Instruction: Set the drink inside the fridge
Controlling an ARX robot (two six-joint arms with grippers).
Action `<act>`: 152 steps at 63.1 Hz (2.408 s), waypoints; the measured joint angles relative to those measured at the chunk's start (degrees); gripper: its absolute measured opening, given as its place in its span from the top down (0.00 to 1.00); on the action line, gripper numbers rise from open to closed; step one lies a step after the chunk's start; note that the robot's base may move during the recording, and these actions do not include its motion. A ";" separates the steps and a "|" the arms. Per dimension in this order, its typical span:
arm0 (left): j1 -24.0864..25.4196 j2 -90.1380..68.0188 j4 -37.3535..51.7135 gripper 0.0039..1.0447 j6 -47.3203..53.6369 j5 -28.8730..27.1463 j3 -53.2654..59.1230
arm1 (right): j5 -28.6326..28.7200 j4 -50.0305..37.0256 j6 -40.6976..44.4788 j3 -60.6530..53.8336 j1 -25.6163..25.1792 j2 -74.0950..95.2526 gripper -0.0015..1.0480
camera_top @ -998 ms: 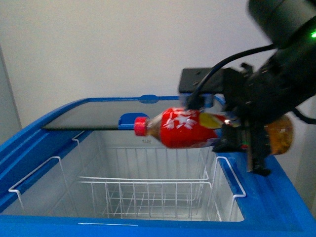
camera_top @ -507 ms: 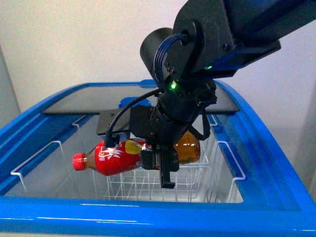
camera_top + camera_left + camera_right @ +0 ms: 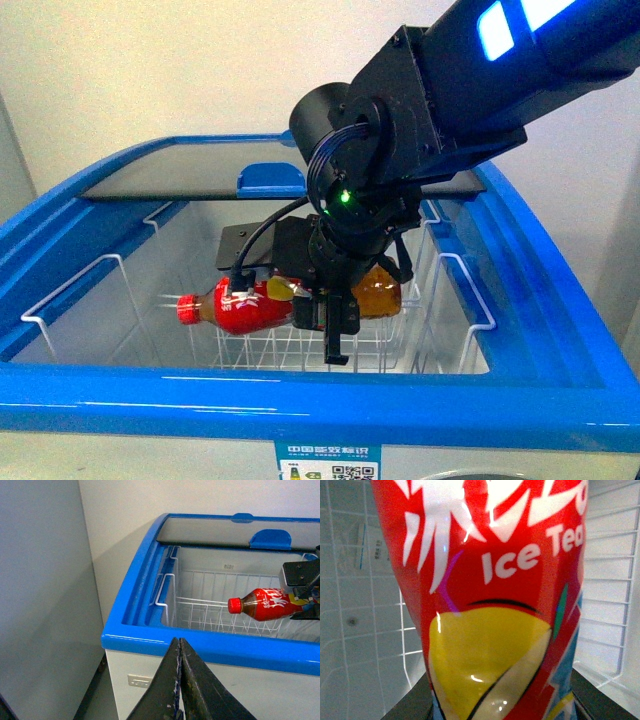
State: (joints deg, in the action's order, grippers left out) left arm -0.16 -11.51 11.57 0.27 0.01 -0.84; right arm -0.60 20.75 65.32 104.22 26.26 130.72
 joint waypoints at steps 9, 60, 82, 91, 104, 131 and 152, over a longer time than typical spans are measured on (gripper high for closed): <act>0.00 3.65 -4.48 0.98 0.00 -0.02 0.00 | 0.15 -2.01 -0.50 -1.53 0.70 0.31 0.61; 0.00 11.15 -11.47 0.21 -0.13 0.00 0.00 | 4.98 -4.35 -9.42 -2.54 -2.73 -11.56 0.07; 0.00 11.15 -11.47 0.08 -0.13 0.00 0.00 | -9.68 -6.21 -42.77 -22.25 -17.31 -48.15 0.07; 0.00 11.15 -11.47 0.08 -0.13 0.00 0.00 | -9.18 4.20 -56.96 -37.86 -17.44 -68.35 0.07; 0.00 11.15 -11.47 0.08 -0.13 -0.02 0.00 | -18.80 -3.56 -65.51 -62.12 -6.99 -100.76 0.24; 0.00 11.21 -11.50 0.08 -0.13 0.02 0.00 | -0.22 -17.53 -65.37 -91.01 -24.83 -121.02 0.97; 0.00 11.21 -11.50 0.08 -0.13 -0.02 0.00 | 0.63 -19.54 -65.37 -97.66 -26.12 -125.07 0.97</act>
State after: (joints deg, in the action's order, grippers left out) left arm -0.16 -0.30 0.08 0.14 -0.01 -0.84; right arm 0.03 1.21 -0.05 6.57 0.14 5.65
